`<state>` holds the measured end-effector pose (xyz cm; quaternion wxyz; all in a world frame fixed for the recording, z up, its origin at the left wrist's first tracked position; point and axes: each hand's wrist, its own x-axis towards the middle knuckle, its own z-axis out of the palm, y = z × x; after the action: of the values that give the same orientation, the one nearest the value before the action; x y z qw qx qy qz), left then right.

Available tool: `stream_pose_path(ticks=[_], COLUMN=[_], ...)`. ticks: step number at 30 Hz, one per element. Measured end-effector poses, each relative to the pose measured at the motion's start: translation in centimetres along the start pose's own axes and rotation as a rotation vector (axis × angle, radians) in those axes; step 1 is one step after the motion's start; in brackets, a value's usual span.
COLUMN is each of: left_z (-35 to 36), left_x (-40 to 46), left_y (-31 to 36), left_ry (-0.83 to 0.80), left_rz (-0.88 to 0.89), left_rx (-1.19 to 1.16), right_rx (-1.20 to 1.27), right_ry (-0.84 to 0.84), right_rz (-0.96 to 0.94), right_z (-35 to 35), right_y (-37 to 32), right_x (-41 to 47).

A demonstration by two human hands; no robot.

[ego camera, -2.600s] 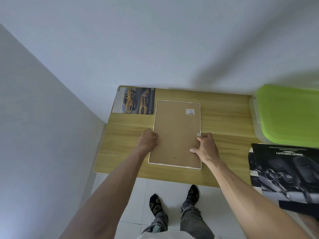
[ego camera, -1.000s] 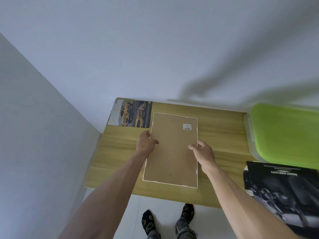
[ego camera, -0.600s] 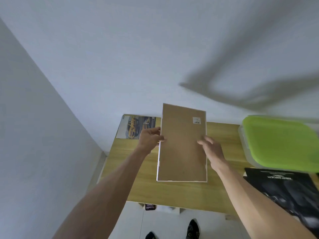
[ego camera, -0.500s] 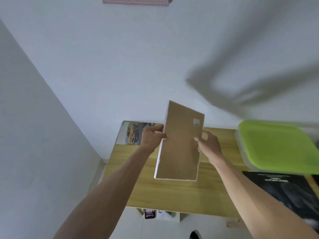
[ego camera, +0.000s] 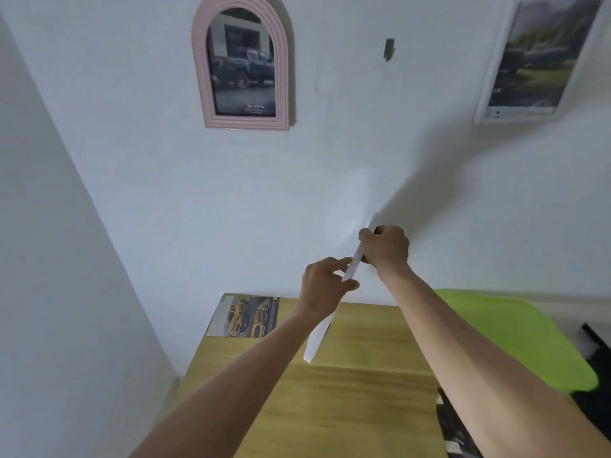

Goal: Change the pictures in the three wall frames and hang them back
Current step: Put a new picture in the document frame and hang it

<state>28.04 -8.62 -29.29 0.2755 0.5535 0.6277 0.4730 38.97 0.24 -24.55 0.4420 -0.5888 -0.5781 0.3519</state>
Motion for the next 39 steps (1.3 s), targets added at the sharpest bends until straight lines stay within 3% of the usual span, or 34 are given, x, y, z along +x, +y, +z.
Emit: stream_pose_path(ticks=[3,6,9,15,21,28,39], left_z=[1.5,1.5,-0.6,-4.6,-6.4,-9.3,-10.9], left_x=[-0.1,1.6,4.3,8.2,11.8,17.8,24.1], left_y=[2.5,4.4,6.6,10.6,13.7,15.7,16.2], left_ry=[-0.063,0.095,0.254,0.21,0.211,0.292,0.351], left_rz=[0.03,0.108,0.068,-0.043,0.131,0.194,0.218], left_rx=[-0.029,0.139,0.303,0.206,0.02,-0.013,-0.009], right_rx=[0.035,0.143,0.242,0.336,0.324,0.062,0.103], right_ry=[0.05,0.019,-0.063,-0.101,-0.086,0.046,0.226], right_rz=[-0.047,-0.101,-0.165,-0.214,-0.291,-0.587,-0.501], right_z=[-4.3,-8.5,-12.1,-16.4,-16.8,-14.4,-11.3], right_y=[-0.2,-0.8,-1.9,-4.8,-8.3,-11.9,-15.2], right_x=[0.6,1.4,2.5,6.1,10.5,15.2,19.1])
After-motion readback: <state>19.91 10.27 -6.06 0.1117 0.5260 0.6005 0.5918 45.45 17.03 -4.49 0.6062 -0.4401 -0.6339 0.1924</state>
